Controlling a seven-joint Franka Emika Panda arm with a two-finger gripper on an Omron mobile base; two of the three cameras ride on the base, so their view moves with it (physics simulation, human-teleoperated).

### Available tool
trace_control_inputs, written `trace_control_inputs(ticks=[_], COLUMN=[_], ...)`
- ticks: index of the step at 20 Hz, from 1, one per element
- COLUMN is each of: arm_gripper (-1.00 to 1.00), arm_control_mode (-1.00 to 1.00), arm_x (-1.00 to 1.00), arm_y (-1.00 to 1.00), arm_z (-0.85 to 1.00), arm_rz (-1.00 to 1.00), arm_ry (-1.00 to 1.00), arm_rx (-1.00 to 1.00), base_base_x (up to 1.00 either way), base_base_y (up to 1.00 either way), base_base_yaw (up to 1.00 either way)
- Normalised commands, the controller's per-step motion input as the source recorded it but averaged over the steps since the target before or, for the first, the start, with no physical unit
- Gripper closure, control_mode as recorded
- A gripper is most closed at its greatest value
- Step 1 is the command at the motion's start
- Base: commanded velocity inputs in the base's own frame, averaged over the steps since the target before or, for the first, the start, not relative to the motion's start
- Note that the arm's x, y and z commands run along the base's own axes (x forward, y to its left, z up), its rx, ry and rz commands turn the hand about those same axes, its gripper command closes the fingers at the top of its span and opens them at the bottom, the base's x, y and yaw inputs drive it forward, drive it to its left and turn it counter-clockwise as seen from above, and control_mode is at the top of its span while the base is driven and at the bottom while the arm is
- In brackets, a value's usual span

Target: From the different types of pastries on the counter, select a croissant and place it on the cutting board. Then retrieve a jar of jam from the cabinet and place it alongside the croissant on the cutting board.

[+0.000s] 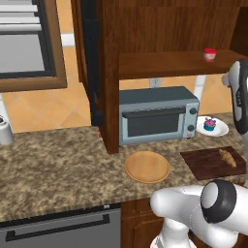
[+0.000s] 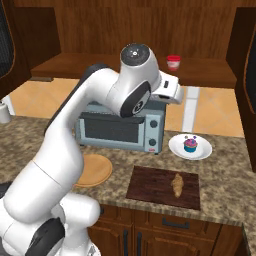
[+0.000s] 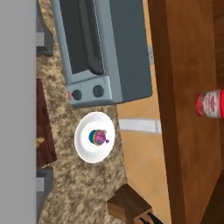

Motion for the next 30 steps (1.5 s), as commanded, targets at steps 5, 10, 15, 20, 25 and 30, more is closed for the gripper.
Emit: trace_control_inputs(ticks=[5,10,15,20,25,30], arm_gripper=[-1.0,-1.0,-1.0,-1.0,-1.0,-1.0], arm_control_mode=[-1.0,-1.0,-1.0,-1.0,-1.0,-1.0], arm_x=[0.11,0.31,0.29,0.36,0.34,0.0], arm_y=[0.4,0.11,0.02,0.0,0.0,-0.05], arm_z=[0.43,0.03,0.23,0.79,0.54,-0.15], arm_rz=[-0.2,-0.15,-0.08,0.0,0.0,0.0], arm_ry=[-0.19,-0.28,-0.12,0.01,0.05,-0.04], arm_rx=[0.0,0.05,0.02,-0.05,-0.04,0.0], base_base_x=[0.0,0.0,0.0,0.0,0.0,0.0], base_base_y=[0.0,0.0,0.0,0.0,0.0,0.0], base_base_yaw=[0.0,0.0,0.0,0.0,0.0,0.0])
